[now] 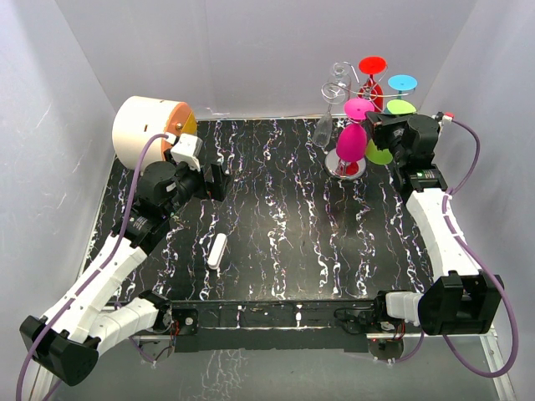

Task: Take the wine glass off the wine glass rack

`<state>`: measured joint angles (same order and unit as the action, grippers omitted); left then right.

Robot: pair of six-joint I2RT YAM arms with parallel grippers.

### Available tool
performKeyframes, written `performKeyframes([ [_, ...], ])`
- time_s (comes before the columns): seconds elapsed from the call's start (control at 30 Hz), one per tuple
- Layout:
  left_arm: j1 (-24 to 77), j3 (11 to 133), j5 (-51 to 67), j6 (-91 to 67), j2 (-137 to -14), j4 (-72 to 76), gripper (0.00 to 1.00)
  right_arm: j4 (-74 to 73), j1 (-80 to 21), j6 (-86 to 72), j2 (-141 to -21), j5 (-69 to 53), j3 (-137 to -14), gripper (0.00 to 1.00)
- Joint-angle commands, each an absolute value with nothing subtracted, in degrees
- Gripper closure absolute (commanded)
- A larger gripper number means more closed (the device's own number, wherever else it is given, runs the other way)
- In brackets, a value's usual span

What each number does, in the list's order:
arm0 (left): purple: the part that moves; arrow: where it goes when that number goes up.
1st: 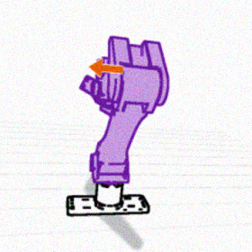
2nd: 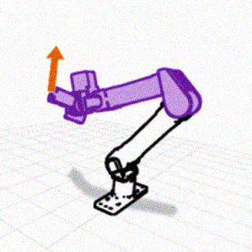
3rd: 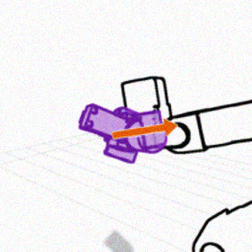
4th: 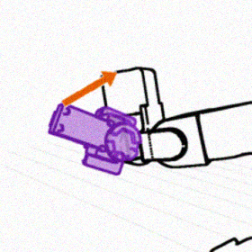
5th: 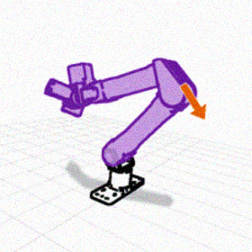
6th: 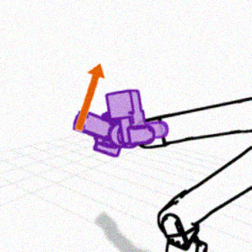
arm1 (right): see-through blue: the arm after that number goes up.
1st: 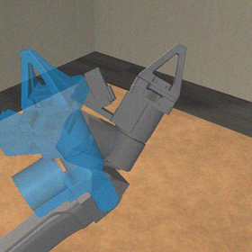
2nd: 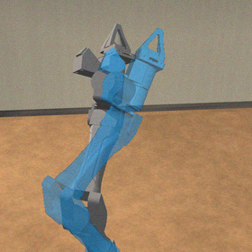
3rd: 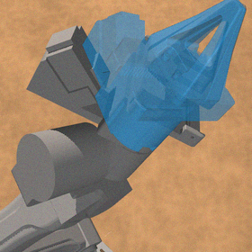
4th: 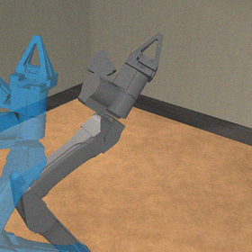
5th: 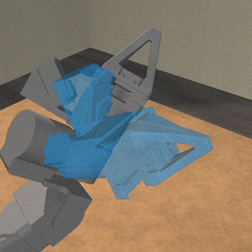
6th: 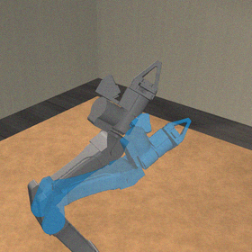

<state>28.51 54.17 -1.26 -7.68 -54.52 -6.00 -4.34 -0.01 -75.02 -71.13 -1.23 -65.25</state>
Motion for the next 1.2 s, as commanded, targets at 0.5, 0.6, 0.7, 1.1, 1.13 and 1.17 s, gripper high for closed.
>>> performKeyframes([
  [0.5, 29.08, 53.81, -1.94, -7.29, -52.83, -4.39, 0.01, -4.53, 0.26, -75.41, -64.94, 7.69, -66.31, 1.00],
  [0.6, 29.16, 53.79, -1.93, -7.29, -52.82, -4.40, 0.01, -4.83, 0.29, -75.57, -64.31, 7.78, -66.12, 1.00],
  [0.7, 29.20, 53.83, -1.92, -7.29, -52.91, -4.39, 0.01, -5.45, 0.26, -75.67, -63.35, 8.14, -65.93, 1.00],
  [1.1, 29.35, 53.70, -1.76, -7.42, -54.14, -4.44, 0.01, -7.99, 0.33, -75.14, -57.75, 7.88, -63.44, 1.00],
  [1.13, 29.36, 53.70, -1.69, -7.39, -54.33, -4.34, 0.01, -8.38, 0.27, -74.67, -57.02, 7.50, -63.15, 1.00],
  [1.17, 29.31, 53.70, -1.61, -7.38, -54.50, -4.39, 0.01, -8.84, 0.26, -74.30, -56.30, 6.94, -62.81, 1.00],
])
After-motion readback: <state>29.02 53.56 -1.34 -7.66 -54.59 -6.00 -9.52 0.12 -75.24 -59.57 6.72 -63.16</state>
